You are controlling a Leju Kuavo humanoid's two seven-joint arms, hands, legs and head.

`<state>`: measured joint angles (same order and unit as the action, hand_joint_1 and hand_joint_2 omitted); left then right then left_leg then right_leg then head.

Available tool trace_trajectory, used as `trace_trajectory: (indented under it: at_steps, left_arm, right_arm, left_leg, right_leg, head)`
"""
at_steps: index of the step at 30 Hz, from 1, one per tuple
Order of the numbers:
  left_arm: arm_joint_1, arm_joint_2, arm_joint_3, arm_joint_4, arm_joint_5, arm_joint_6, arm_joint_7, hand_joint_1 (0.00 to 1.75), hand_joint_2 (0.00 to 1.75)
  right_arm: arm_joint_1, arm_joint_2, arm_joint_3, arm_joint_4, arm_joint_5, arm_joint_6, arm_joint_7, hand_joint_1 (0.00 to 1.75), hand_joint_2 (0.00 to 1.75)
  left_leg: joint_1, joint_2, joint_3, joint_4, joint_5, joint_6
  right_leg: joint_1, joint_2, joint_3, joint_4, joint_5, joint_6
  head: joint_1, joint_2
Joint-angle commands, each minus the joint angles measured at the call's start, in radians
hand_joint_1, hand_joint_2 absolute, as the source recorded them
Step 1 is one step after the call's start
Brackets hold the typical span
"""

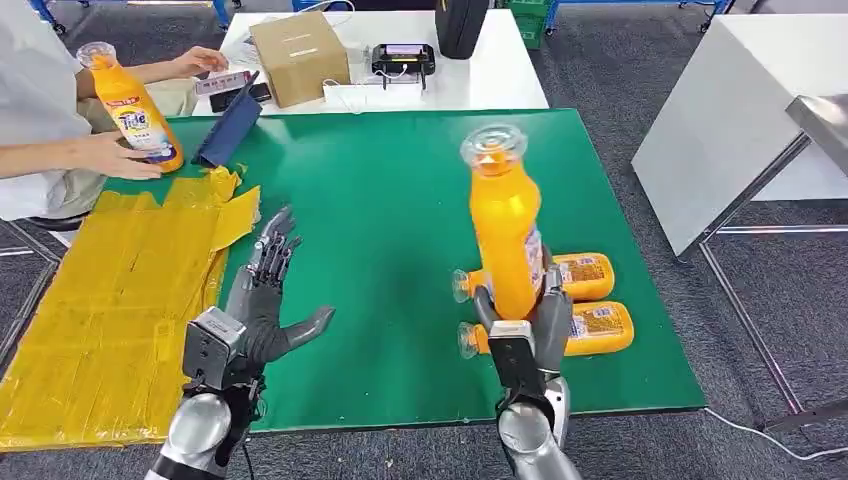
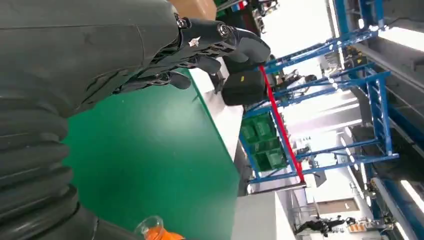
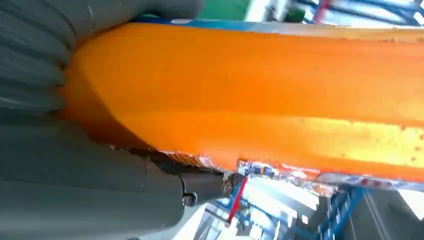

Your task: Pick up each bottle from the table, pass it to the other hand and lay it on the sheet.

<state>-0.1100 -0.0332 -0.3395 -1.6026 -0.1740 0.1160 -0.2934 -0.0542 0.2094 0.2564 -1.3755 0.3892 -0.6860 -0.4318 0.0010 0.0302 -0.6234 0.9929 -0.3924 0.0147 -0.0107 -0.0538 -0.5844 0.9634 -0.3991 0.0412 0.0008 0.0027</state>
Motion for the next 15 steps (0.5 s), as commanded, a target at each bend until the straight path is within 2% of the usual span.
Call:
trace_trajectory:
  at_steps: [1,4,6,15]
  left_arm:
    - [-0.071,0.028,-0.057,0.099,0.033,-0.018,0.023,0.0,1.75]
    - [-0.092,0.028,-0.083,0.114,0.018,-0.015,0.041,0.0,1.75]
    - [-0.107,0.033,-0.098,0.119,0.065,-0.044,0.038,0.0,1.75]
    - [-0.126,0.046,-0.137,0.094,0.105,-0.089,0.025,0.0,1.75]
  right_arm:
    - [-0.041,-0.004,0.12,0.048,-0.028,0.086,0.01,1.75,1.75]
    - [-0.086,-0.013,0.197,0.148,-0.034,0.11,-0.003,1.75,1.75]
    - [-0.143,-0.022,0.28,0.25,-0.001,0.168,0.059,1.75,1.75]
    - [-0.221,0.003,0.4,0.428,0.085,0.197,0.079,1.75,1.75]
  left_leg:
    - [0.001,-0.002,0.002,0.0,-0.001,-0.001]
    - [0.001,-0.002,0.004,0.0,-0.001,-0.001]
    - [0.001,-0.001,0.004,-0.001,-0.001,-0.001]
    - [0.001,-0.001,0.003,-0.001,-0.001,-0.001]
  right_leg:
    - [0.0,0.003,0.002,0.0,-0.001,-0.001]
    - [0.0,0.005,0.004,0.0,-0.001,-0.002]
    - [0.0,0.005,0.004,-0.001,-0.001,-0.002]
    - [0.0,0.004,0.004,-0.001,-0.001,-0.001]
  head:
    - [0.0,0.0]
    - [0.0,0.0]
    - [0.0,0.0]
    - [0.0,0.0]
